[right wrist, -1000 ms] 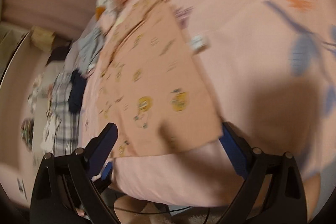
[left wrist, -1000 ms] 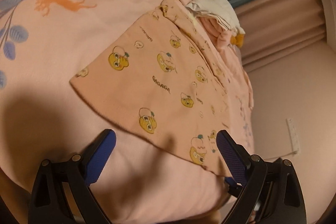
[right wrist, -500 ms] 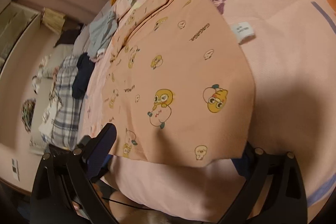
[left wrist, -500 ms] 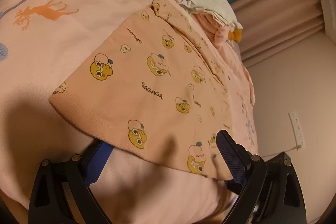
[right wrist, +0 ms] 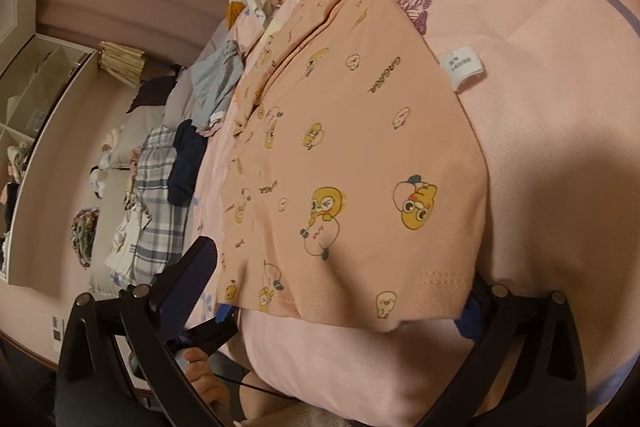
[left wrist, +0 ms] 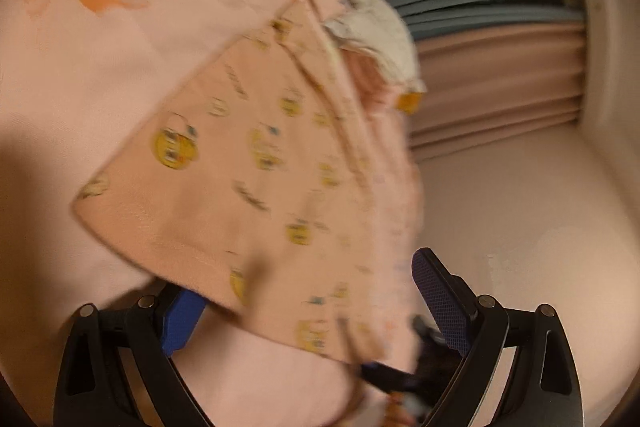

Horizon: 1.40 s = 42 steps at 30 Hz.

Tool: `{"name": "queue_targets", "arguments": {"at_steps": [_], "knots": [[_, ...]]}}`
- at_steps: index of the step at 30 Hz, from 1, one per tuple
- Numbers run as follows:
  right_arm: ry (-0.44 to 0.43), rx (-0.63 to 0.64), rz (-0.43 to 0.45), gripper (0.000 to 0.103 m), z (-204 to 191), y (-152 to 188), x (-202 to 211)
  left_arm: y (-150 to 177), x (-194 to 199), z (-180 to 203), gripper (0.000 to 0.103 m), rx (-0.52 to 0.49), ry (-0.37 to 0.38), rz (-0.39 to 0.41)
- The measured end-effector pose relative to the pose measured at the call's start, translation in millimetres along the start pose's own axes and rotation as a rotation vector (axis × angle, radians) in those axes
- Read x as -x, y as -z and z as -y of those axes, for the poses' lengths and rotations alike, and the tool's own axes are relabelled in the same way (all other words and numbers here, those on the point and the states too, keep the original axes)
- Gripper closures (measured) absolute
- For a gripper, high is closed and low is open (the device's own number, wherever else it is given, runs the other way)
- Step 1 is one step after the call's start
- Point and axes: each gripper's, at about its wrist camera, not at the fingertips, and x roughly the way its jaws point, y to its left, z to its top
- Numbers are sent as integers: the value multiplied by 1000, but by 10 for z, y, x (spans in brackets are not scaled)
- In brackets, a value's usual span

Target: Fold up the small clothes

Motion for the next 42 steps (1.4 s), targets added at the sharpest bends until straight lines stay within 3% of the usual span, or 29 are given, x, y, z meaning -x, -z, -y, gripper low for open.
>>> {"name": "queue_targets", "arguments": {"at_steps": [2, 3, 7, 9, 12, 13, 16, 17, 23, 25, 28, 30, 31, 32, 34, 38, 42], "knots": [[-36, -10, 9, 2, 0, -42, 3, -51, -85, -32, 8, 42, 87, -52], [-59, -14, 10, 2, 7, -62, -9, -68, -134, -54, 8, 58, 97, -79], [-112, -9, 5, 5, 9, -85, -61, -67, -202, 7, 8, 39, 22, -72], [-164, -5, 8, 12, 1, -95, -55, -44, -219, 65, 9, 3, -7, -71], [-282, -17, 20, 24, 19, -122, -23, -61, -87, 97, 17, -38, -98, 53], [-281, -21, 35, 26, 37, -135, -1, -76, -55, 104, 21, -61, -144, 100], [-102, -31, 106, 33, 123, -163, 87, -128, -6, 63, 38, -81, -326, 191], [-82, -34, 112, 38, 142, -170, 103, -137, -12, 36, 38, -72, -327, 183], [-135, -41, 91, 40, 207, -172, 110, -122, -97, 47, 39, -115, -302, 134], [-107, -9, 96, 48, 167, -158, 59, -141, -124, 38, 51, -98, -287, 139], [-17, 33, 95, 70, 144, -145, -32, -171, -149, -30, 77, -59, -309, 140], [66, 44, 96, 95, 203, -159, -72, -173, -174, -28, 91, -83, -389, 151], [97, 38, 98, 103, 231, -167, -91, -169, -213, -10, 98, -115, -453, 149], [106, 25, 96, 103, 271, -179, -114, -159, -254, 6, 98, -149, -496, 145], [78, 0, 96, 103, 327, -205, -120, -137, -271, 21, 98, -167, -516, 163], [108, 34, 104, 103, 279, -197, -133, -130, -241, -37, 98, -138, -496, 184], [82, 55, 124, 103, 269, -176, -103, -100, -213, 39, 99, -183, -507, 184]]}}
